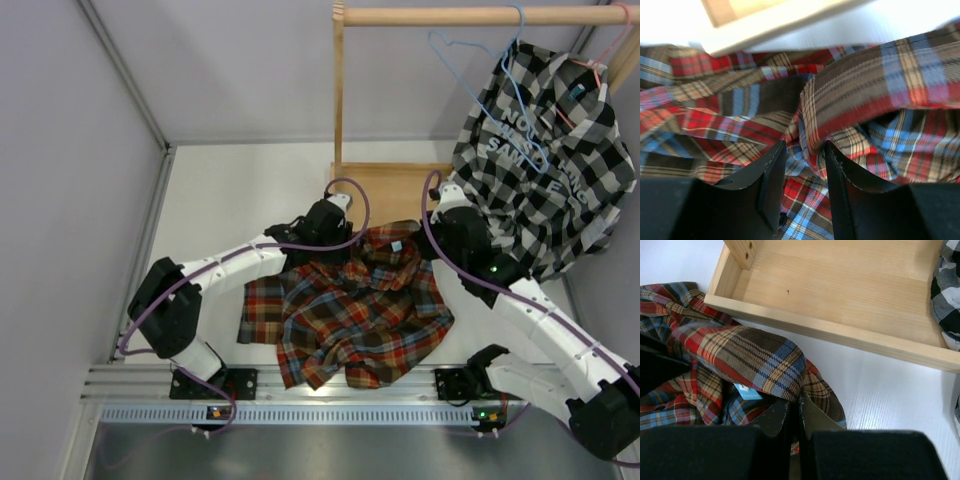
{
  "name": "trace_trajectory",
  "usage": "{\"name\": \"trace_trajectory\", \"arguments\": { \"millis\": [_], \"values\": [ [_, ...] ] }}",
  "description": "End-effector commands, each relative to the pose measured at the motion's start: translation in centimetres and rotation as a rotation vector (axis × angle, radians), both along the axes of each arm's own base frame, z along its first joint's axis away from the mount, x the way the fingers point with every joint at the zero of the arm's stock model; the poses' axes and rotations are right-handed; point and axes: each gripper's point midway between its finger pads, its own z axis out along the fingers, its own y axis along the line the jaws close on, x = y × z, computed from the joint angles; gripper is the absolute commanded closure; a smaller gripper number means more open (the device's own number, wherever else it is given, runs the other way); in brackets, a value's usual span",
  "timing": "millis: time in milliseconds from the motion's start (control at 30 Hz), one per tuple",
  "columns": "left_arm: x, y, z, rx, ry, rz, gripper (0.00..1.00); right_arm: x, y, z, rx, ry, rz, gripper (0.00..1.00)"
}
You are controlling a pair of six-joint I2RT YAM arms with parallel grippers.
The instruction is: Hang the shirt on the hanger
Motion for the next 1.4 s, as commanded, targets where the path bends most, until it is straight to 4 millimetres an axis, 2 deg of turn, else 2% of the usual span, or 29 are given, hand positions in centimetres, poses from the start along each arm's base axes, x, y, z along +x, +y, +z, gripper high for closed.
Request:
{"name": "trace_trajectory", "arguments": {
  "millis": [0,33,167,367,400,433,567,633,667,700,733,767,800,833,867,900,933,967,1033,1067,1133,1167,1200,1267,1300,1367],
  "values": [
    [-0.1,-2.0,1.1,-0.098,-0.055,-0.089,0.59,0.3,0.5,3.0,0.068,-0.056,0.034,1.0],
    [0.1,-2.2,1.2,-0.108,-0.065,-0.089,0.59,0.3,0.7,3.0,0.074,-0.056,0.042,1.0],
    [0.7,-3.5,0.9,-0.142,-0.072,-0.109,0.71,-0.2,1.1,3.2,0.099,-0.053,0.081,1.0],
    [1.7,-4.3,1.4,-0.178,-0.108,-0.093,0.72,-0.9,1.2,3.9,0.137,-0.065,0.114,1.0],
    [1.6,-4.5,1.4,-0.186,-0.108,-0.101,0.94,-0.9,1.1,4.0,0.143,-0.064,0.113,1.0],
    [1.6,-4.6,1.6,-0.19,-0.11,-0.105,1.0,-0.9,1.0,3.8,0.144,-0.059,0.11,1.0],
    [1.4,-4.2,2.8,-0.199,-0.136,-0.107,1.0,-0.3,0.5,3.5,0.147,-0.044,0.088,1.0],
    [1.7,-2.3,3.3,-0.137,-0.151,-0.043,1.0,-0.2,0.5,3.5,0.16,-0.032,0.097,0.94],
    [1.9,-1.5,3.3,-0.103,-0.147,-0.011,1.0,-0.1,0.7,3.8,0.166,-0.034,0.11,0.86],
    [2.8,-0.9,4.6,-0.084,-0.167,0.03,1.0,-0.3,1.0,4.1,0.174,-0.033,0.137,0.76],
    [2.3,0.0,3.6,-0.027,-0.113,0.028,1.0,-0.6,1.1,5.1,0.178,-0.046,0.148,0.72],
    [2.3,0.2,3.7,-0.016,-0.096,0.016,1.0,-0.8,1.0,5.9,0.181,-0.063,0.155,0.68],
    [2.3,0.4,3.9,-0.015,-0.078,0.004,1.0,-0.9,0.7,6.6,0.17,-0.082,0.15,0.58],
    [1.6,-0.4,4.5,-0.052,-0.045,-0.057,1.0,-1.0,0.4,7.5,0.16,-0.102,0.143,0.55],
    [0.8,-0.5,4.6,-0.069,-0.01,-0.085,1.0,-1.5,-0.2,9.2,0.155,-0.136,0.135,0.51],
    [0.5,-0.5,5.0,-0.091,0.002,-0.098,1.0,-1.7,-0.9,9.9,0.121,-0.159,0.118,0.41],
    [-0.3,-0.8,5.0,-0.118,0.03,-0.13,1.0,-1.9,-1.5,10.8,0.107,-0.18,0.106,0.38],
    [-0.6,-0.9,5.3,-0.131,0.036,-0.142,1.0,-2.5,-2.2,12.6,0.095,-0.209,0.088,0.35],
    [-0.5,-0.7,6.3,-0.168,0.037,-0.137,1.0,-2.8,-3.3,14.8,0.047,-0.271,0.07,0.27],
    [-0.4,-0.5,6.6,-0.178,0.039,-0.124,1.0,-3.1,-4.2,17.3,0.04,-0.336,0.042,0.24],
    [0.1,0.1,7.1,-0.19,0.037,-0.095,1.0,-3.4,-5.4,19.5,-0.016,-0.402,0.019,0.21],
    [0.1,0.1,7.2,-0.203,0.045,-0.097,1.0,-3.5,-6.3,21.6,-0.043,-0.454,-0.01,0.21],
    [-0.1,0.2,7.2,-0.203,0.053,-0.104,1.0,-3.2,-8.1,22.2,-0.112,-0.464,-0.088,0.21],
    [-0.3,0.4,6.9,-0.185,0.063,-0.114,1.0,-2.4,-10.1,24.5,-0.184,-0.493,-0.184,0.21],
    [-0.3,0.6,6.8,-0.174,0.063,-0.103,1.0,-2.1,-12.0,25.3,-0.256,-0.495,-0.27,0.2],
    [-0.4,1.6,6.7,-0.148,0.061,-0.069,1.0,-1.1,-13.2,27.5,-0.301,-0.51,-0.337,0.21]
  ]
}}
